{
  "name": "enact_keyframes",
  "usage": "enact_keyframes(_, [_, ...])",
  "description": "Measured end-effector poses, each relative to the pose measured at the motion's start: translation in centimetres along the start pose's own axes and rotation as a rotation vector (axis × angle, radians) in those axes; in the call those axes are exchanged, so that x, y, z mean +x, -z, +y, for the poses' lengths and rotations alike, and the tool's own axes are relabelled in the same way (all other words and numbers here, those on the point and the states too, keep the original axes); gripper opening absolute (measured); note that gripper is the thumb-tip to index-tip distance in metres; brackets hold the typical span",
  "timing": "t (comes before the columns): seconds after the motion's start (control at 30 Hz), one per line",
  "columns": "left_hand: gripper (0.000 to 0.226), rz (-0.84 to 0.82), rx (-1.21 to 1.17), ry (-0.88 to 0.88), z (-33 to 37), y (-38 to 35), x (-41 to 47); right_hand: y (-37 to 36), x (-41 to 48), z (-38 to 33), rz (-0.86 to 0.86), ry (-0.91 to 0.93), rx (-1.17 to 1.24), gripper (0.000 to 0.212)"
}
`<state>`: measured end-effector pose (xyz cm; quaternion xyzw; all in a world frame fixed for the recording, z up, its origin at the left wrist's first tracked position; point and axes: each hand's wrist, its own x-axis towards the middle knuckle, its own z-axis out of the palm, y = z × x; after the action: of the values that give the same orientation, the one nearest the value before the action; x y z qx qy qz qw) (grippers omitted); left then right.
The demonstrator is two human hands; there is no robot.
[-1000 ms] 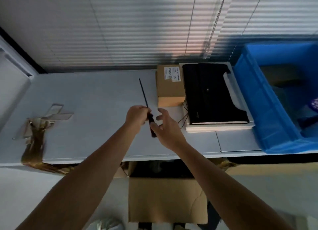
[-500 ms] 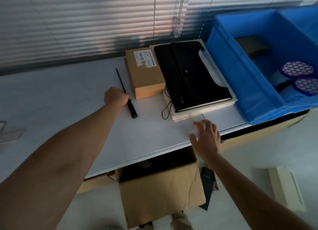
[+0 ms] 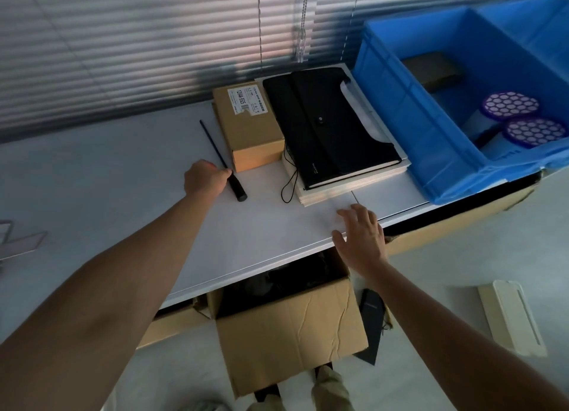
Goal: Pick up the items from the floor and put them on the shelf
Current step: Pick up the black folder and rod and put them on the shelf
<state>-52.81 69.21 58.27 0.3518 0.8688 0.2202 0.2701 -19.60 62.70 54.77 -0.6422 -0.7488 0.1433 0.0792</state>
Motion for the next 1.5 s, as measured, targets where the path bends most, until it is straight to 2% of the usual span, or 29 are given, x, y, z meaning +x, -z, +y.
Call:
enact_keyframes(0.13, [0.028, 0.004, 0.007, -0.013, -0.7, -0.3, -1.4, 0.2, -0.1, 0.2, -0.021, 0.012, 0.003, 0.047])
enact_keyframes(0.23, [0.045, -0.013, 0.02, -0.023, -0.6, -1.1, -2.7, 0.4, -0.2, 0.3, -0.031, 0.019, 0.015, 0.048])
enact_keyframes(0.4, [0.024, 0.009, 0.023, -0.088, 0.5, -2.8, -3.2, 0.3, 0.2, 0.7, -0.032, 0.035, 0.02, 0.047])
enact_keyframes(0.67, [0.026, 0.03, -0.036, -0.091, 0.0, -2.9, -2.9, -0.1, 0.4, 0.6, 0.018, 0.039, 0.006, 0.045])
enact_keyframes(1.07, [0.061, 0.014, -0.122, -0.03, -1.1, -2.5, -4.7, 0.4, -0.1, 0.3, -0.019, 0.019, 0.037, 0.047])
enact_keyframes(1.27, [0.063, 0.182, -0.026, -0.022, -1.4, -2.9, -9.6, 1.1, -2.4, 1.7, -0.006, 0.026, 0.142, 0.034])
enact_keyframes(1.43, [0.061, 0.149, -0.044, -0.045, -2.0, -4.3, -12.6, 2.3, -6.1, 5.5, 0.059, 0.047, 0.215, 0.015])
enact_keyframes(1.5, [0.06, 0.187, -0.023, -0.032, -1.7, -4.3, -13.3, 2.7, -6.6, 6.9, 0.009, 0.032, 0.237, 0.014])
